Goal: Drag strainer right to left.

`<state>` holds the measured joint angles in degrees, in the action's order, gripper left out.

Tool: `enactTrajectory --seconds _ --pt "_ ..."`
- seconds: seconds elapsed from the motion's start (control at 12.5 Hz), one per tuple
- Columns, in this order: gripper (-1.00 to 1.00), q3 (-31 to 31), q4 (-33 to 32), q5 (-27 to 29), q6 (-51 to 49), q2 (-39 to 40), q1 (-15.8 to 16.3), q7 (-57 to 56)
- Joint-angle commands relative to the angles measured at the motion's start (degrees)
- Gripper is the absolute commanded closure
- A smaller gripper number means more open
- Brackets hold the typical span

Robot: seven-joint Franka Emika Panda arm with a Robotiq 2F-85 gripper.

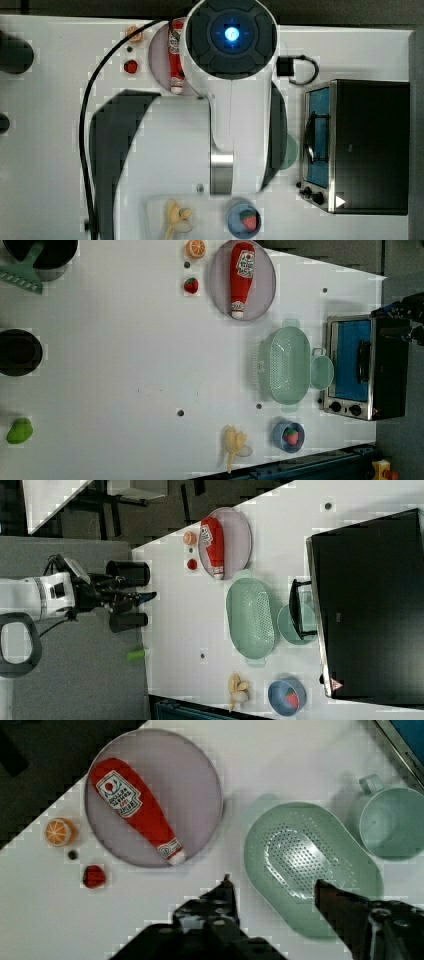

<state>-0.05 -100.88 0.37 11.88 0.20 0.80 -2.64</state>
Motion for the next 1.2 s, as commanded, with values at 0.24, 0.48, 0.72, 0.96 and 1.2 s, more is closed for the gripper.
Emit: enactTrajectory --seconds 0.24,0.48,0.72,0.96,1.2 --pt "-1.00 -2.4 -9.8 -3.1 -15.2 -23.6 -2.2 7.5" --pt "-1.00 -2.1 -14.4 -3.1 -14.7 -23.4 -2.2 7.6" --pt "-1.00 -1.7 -21.9 -3.1 -7.9 -22.4 -2.2 7.8" --pt "-1.00 -1.7 -30.1 -3.1 5.6 -20.3 -2.2 11.2" --pt "-1.00 -1.5 -36.3 -3.1 18.7 -16.2 -2.2 19.2"
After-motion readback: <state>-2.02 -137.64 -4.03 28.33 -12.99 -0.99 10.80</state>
